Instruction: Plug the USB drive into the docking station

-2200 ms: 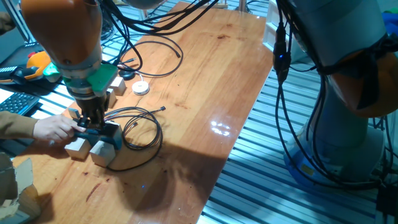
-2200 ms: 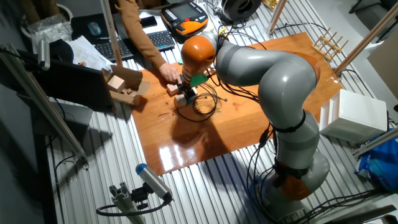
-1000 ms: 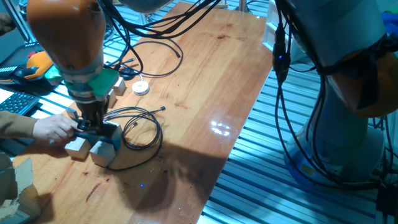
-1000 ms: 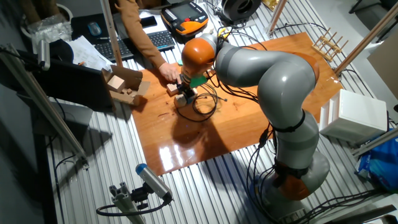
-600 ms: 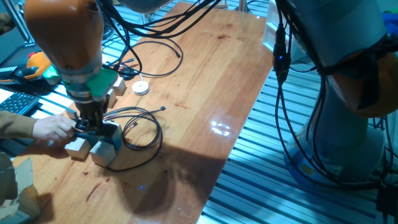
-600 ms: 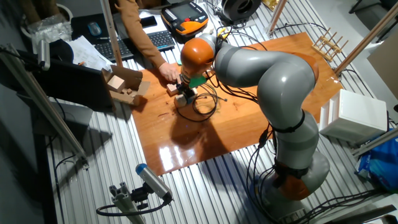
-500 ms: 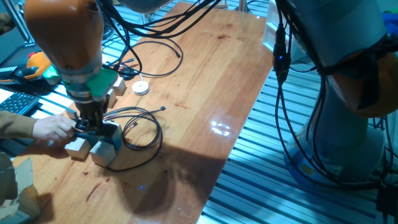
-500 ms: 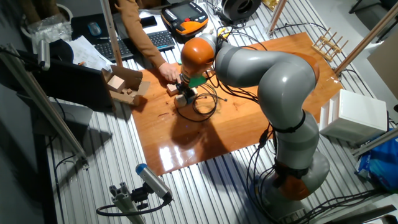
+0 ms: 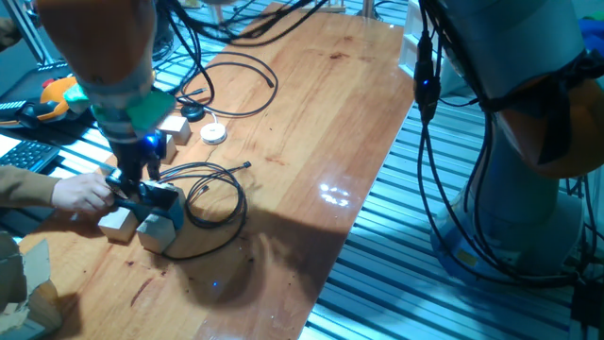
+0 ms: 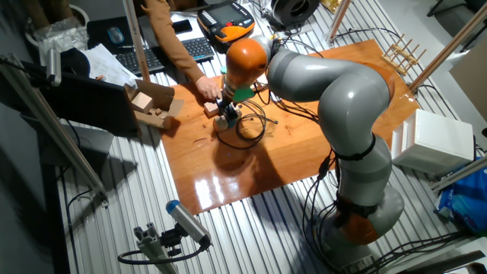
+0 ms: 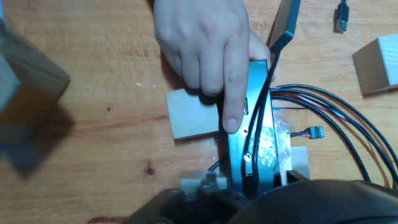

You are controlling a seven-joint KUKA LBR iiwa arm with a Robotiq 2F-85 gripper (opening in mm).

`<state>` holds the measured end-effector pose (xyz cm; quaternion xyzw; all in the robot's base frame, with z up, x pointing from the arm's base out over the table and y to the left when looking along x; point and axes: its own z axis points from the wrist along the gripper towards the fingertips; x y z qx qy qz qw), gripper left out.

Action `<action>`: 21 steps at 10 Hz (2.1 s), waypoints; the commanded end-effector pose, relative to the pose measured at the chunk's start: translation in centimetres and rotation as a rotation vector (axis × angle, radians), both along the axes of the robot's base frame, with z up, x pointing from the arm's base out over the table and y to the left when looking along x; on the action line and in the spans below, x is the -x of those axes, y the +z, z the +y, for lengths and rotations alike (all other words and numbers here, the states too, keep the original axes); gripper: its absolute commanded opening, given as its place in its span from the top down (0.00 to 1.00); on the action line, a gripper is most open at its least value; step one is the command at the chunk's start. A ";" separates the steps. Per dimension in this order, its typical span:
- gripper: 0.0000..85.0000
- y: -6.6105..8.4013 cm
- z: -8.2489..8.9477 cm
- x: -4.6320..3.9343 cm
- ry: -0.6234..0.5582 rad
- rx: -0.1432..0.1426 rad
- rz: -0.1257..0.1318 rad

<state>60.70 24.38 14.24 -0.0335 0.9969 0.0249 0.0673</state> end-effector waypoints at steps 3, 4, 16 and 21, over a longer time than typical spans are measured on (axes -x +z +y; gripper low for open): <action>0.00 1.7 0.1 -0.83 -0.001 -0.029 0.041; 0.00 2.4 0.5 -0.81 -0.005 -0.020 0.038; 1.00 13.1 -6.9 -2.76 0.220 0.095 0.014; 1.00 13.3 -7.8 -3.07 0.249 0.065 -0.001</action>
